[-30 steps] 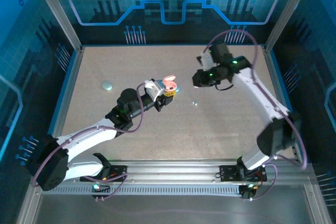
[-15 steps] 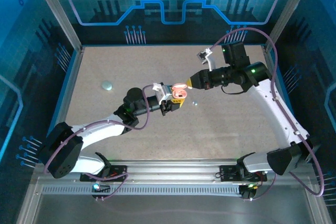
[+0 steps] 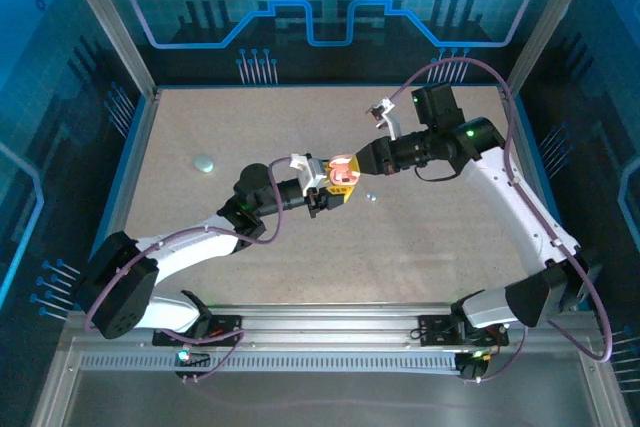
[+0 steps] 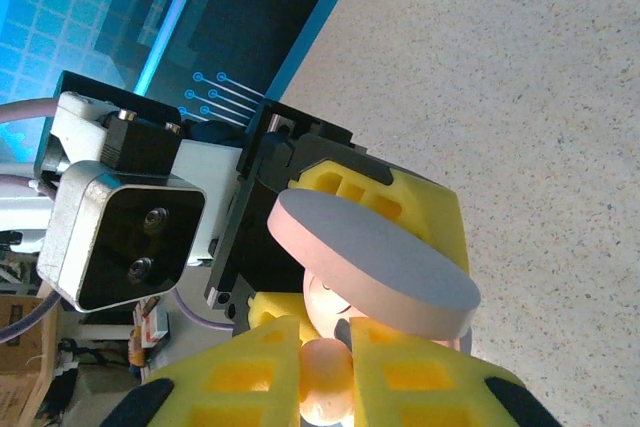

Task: Insert wireless bluetooth earbuds into charging case

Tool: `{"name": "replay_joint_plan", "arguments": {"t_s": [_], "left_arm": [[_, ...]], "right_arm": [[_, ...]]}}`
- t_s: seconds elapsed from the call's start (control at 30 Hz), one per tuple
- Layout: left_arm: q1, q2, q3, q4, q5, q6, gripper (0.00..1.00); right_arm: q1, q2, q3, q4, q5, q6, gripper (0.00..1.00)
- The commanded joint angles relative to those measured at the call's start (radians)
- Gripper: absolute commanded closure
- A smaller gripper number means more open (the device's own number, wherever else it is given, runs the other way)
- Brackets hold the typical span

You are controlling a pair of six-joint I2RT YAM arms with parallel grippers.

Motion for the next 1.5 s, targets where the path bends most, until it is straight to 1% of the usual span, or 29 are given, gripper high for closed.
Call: {"name": "replay_joint_plan", "arguments": {"t_s": [0.0, 0.2, 0.33, 0.6, 0.9, 1.17, 1.3, 1.47], "left_arm": [[0.001, -0.007, 0.032, 0.060, 0.035, -0.009, 0.68], [0.001, -0.005, 0.030, 0.073, 0.024, -0.018, 0.68], [0.002, 0.000, 0.032, 0.088, 0.030, -0.033, 0.68], [0.001, 0.000, 0.029, 0.101, 0.038, -0.047, 0.68], [0.001, 0.006, 0.033, 0.112, 0.057, -0.061, 0.68], [0.001, 0.015, 0.032, 0.156, 0.060, -0.091, 0.68], [0.001, 0.018, 0.029, 0.172, 0.059, -0.103, 0.68], [0.002, 0.014, 0.030, 0.168, 0.057, -0.099, 0.68]], "right_arm": [[0.025, 0.013, -0.010, -0.001, -0.014, -0.012, 0.82], [0.025, -0.004, -0.017, 0.004, 0.036, -0.014, 0.83], [0.028, -0.002, -0.036, 0.046, 0.064, 0.024, 0.83], [0.031, -0.021, -0.085, 0.163, 0.071, 0.099, 0.84], [0.032, -0.028, -0.097, 0.231, 0.103, 0.142, 0.84], [0.070, -0.045, -0.104, 0.210, 0.234, 0.077, 0.82], [0.079, -0.045, -0.094, 0.173, 0.289, 0.047, 0.80], [0.083, -0.048, -0.083, 0.149, 0.322, 0.039, 0.77]]}}
